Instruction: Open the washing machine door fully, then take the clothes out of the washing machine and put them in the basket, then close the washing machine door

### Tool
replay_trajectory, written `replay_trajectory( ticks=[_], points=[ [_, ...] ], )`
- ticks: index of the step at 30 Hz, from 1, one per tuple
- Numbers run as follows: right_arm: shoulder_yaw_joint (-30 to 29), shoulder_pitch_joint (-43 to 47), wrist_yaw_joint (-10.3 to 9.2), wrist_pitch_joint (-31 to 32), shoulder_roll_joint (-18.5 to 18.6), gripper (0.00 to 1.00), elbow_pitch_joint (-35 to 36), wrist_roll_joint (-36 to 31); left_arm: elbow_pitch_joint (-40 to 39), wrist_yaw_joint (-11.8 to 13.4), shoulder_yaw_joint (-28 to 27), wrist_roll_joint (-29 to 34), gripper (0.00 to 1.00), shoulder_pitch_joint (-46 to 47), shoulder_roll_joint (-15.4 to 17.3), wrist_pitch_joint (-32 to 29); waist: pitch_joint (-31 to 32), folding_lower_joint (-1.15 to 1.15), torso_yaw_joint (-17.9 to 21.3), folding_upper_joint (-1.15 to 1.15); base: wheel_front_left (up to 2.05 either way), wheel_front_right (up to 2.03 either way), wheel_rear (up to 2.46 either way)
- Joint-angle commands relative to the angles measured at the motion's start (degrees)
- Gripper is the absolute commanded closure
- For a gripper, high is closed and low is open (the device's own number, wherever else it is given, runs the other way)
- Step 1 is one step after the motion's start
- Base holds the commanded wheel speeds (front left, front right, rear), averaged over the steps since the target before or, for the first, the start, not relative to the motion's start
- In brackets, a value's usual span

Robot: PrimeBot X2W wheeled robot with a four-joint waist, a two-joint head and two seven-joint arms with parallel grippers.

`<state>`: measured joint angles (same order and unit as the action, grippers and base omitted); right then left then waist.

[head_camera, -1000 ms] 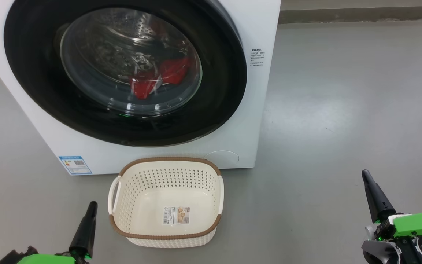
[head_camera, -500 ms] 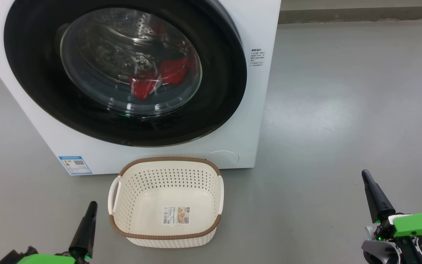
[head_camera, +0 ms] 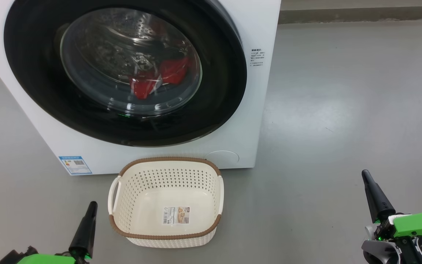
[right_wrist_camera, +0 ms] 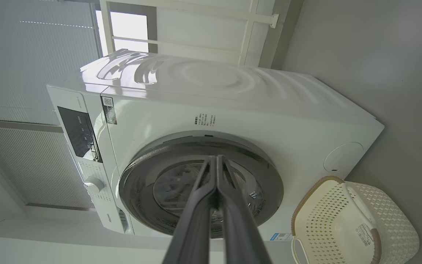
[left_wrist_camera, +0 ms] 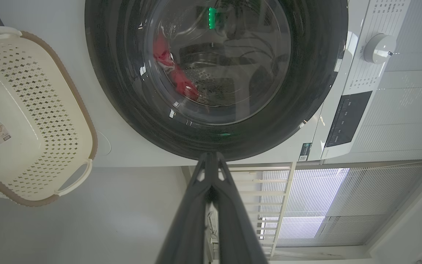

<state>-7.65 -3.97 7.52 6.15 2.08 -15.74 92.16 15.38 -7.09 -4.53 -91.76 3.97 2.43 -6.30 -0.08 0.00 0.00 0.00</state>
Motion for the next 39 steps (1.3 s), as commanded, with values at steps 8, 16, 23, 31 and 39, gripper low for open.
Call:
replay_trajectory(
  ticks=[8,16,23,31,39],
  points=[
    [1.1,-2.5,-0.03,0.4,0.8,1.0,1.5,0.0,-1.1,-0.4,-2.0,-0.4,1.0,2.5,0.4,-0.2,0.0,0.0,0.0,0.0,0.0,0.0,0.0],
    [0.0,0.0,0.0,0.0,0.0,0.0,-0.1,0.0,0.0,0.0,0.0,0.0,0.0,0.0,0.0,0.0,0.0,0.0,0.0,0.0,0.0,0.0,0.0],
    [1.2,1.1,0.01,-0.7,-0.9,0.0,-2.9,-0.3,2.7,0.0,1.2,0.1,0.0,-1.0,-0.3,0.5,-0.1,0.05,0.0,0.0,0.0,0.0,0.0],
    [2.9,-0.1,0.01,-2.1,-0.7,0.0,-3.4,-1.6,3.2,0.0,2.8,1.3,0.0,0.3,0.0,1.9,-0.1,0.0,0.0,0.0,0.0,0.0,0.0],
    [3.4,-1.4,0.0,-3.5,-0.6,0.0,-3.9,-6.3,3.6,0.0,4.1,5.2,0.0,1.8,0.6,3.5,-0.2,0.0,0.0,0.0,0.0,0.0,0.0]
  ],
)
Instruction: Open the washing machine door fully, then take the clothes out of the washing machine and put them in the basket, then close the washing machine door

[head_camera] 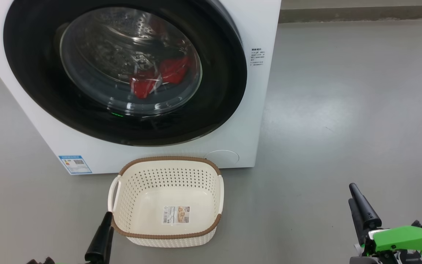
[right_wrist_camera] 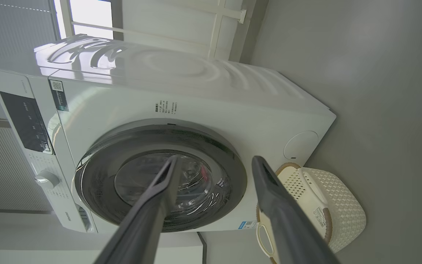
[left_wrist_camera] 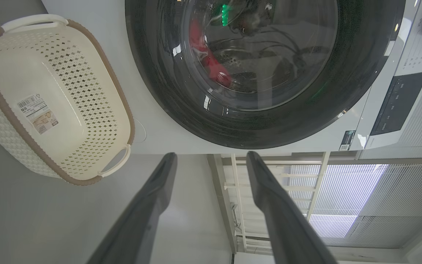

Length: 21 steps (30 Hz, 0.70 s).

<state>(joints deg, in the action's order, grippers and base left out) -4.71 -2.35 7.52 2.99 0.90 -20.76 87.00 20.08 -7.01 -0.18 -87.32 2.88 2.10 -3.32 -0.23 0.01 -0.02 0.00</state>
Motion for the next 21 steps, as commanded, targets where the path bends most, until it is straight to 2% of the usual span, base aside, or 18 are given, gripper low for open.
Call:
replay_trajectory(
  ticks=[1,21],
  points=[
    [0.5,-3.1,0.0,-0.5,0.6,0.0,1.1,-1.9,-1.1,-0.1,-0.3,1.6,0.0,3.0,0.9,0.7,0.0,0.0,0.0,0.0,0.0,0.0,0.0],
    [1.8,-5.9,0.0,-3.7,0.8,0.0,1.1,-16.2,-2.3,0.5,0.2,19.1,0.0,5.4,0.3,3.9,-0.6,0.0,0.0,0.0,0.0,0.0,0.0]
  ],
)
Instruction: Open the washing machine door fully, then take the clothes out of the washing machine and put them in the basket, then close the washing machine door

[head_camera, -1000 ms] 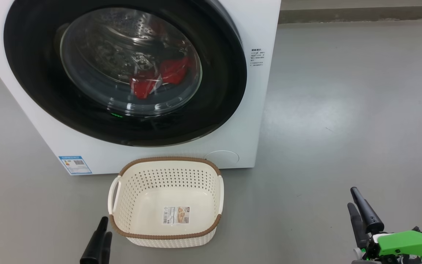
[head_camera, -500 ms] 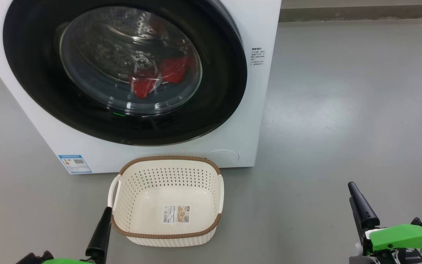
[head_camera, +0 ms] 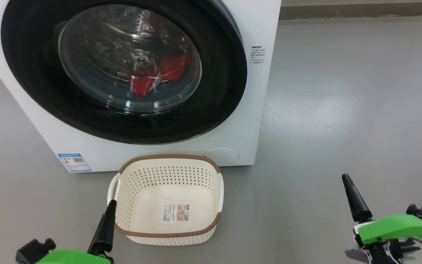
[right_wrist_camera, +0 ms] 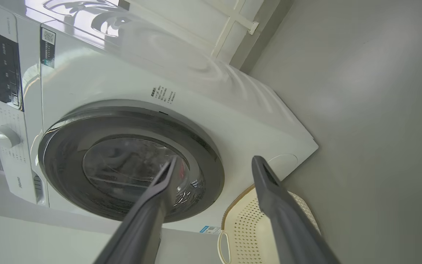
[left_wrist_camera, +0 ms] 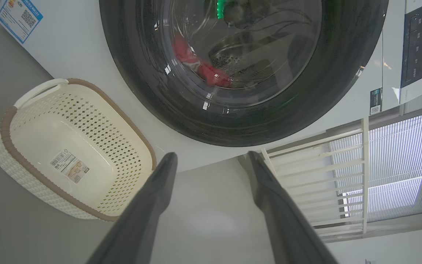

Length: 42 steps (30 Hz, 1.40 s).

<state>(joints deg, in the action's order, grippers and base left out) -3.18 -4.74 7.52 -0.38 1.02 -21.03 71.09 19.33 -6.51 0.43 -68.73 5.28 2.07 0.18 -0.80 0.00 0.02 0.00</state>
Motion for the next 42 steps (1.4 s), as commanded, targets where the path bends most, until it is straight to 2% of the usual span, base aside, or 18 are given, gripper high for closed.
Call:
replay_trajectory(
  ticks=[1,15,42],
  points=[
    [0.3,-3.6,0.0,-0.5,0.7,0.0,1.5,-1.2,-1.5,0.1,-0.3,1.3,0.0,3.1,0.3,0.6,0.0,0.0,0.0,0.0,0.0,0.0,0.0],
    [1.7,-5.6,-0.01,-2.9,0.9,0.0,2.3,-13.3,-1.3,1.6,1.1,10.5,0.0,5.0,0.4,2.9,-0.3,0.0,0.2,0.0,0.0,0.0,0.0],
    [4.5,-8.9,-0.02,-7.4,1.3,0.0,3.4,-31.3,-1.2,2.1,2.9,28.1,0.0,8.9,0.6,7.5,-0.6,0.0,0.3,0.0,0.0,0.0,0.0]
  ],
)
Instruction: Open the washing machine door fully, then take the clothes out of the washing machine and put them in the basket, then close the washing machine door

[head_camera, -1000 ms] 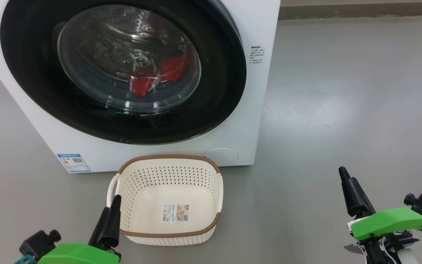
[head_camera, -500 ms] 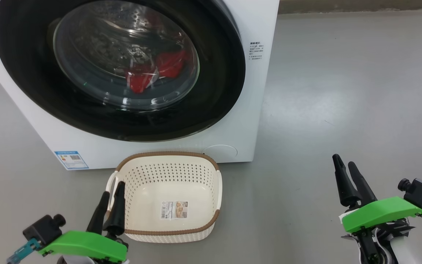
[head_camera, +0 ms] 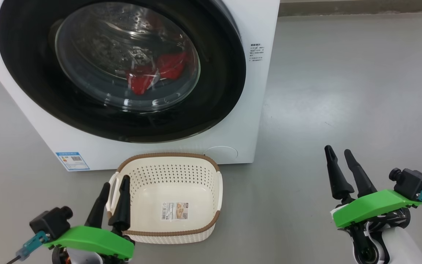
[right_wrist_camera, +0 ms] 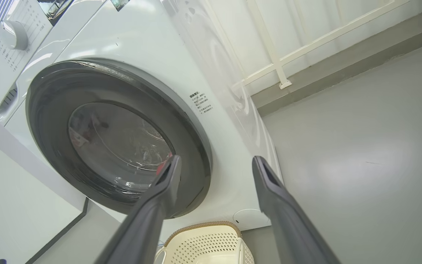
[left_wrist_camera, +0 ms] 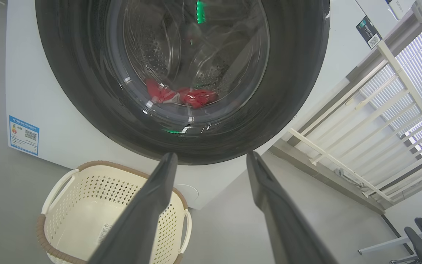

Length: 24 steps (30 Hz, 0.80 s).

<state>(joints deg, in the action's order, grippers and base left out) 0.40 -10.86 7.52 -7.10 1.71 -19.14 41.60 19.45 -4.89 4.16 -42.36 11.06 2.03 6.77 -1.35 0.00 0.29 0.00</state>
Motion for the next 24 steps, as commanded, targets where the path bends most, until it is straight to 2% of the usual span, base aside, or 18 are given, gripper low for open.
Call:
replay_trajectory(
  ticks=[1,24],
  points=[
    [1.0,-2.8,-0.02,-0.7,0.6,0.0,1.5,-1.8,-1.3,0.4,-0.8,1.7,0.0,3.1,0.6,0.9,0.0,0.0,0.0,0.0,0.0,0.0,0.0],
    [2.6,-6.2,-0.03,-4.7,0.9,0.0,1.2,-17.8,-1.4,1.4,1.4,17.0,0.0,6.6,0.7,5.0,-0.4,0.0,0.1,0.0,0.0,0.0,0.0]
  ],
)
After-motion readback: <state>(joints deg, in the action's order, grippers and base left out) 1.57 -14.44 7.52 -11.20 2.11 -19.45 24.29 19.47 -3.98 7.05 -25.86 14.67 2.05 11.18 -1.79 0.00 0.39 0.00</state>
